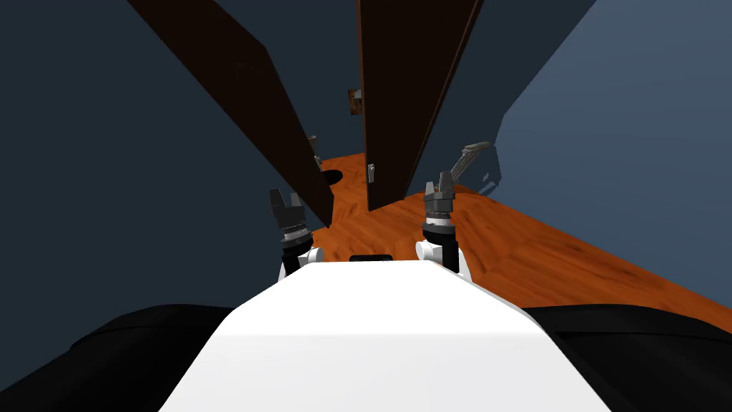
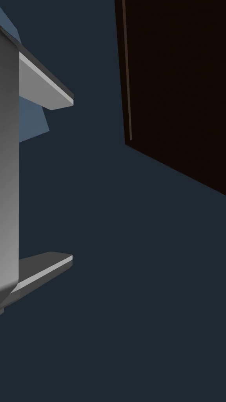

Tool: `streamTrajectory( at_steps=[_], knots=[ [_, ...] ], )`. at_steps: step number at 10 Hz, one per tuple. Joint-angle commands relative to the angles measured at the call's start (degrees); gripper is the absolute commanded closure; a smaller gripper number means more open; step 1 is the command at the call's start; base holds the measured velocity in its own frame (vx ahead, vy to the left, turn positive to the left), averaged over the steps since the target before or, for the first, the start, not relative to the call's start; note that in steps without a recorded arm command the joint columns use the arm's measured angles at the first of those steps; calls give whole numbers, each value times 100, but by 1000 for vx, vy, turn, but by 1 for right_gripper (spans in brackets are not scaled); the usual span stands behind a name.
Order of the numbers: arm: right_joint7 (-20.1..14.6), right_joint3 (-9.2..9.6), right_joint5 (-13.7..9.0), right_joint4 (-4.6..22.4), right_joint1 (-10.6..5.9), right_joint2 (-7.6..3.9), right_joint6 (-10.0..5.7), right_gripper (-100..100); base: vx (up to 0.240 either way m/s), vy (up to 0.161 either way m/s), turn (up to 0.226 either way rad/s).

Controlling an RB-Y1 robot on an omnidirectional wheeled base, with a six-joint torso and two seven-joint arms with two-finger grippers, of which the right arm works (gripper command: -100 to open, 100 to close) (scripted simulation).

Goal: Push the door open

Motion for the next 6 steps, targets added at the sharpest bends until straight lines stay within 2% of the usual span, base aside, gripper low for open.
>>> streamTrajectory(
  at_steps=[1,6],
  knots=[
    [-52,18,-46,185,-84,-68,-12,-100,160,25,27],
    [-232,80,-205,825,-374,-296,-52,-100,79,-3,71]
  ],
)
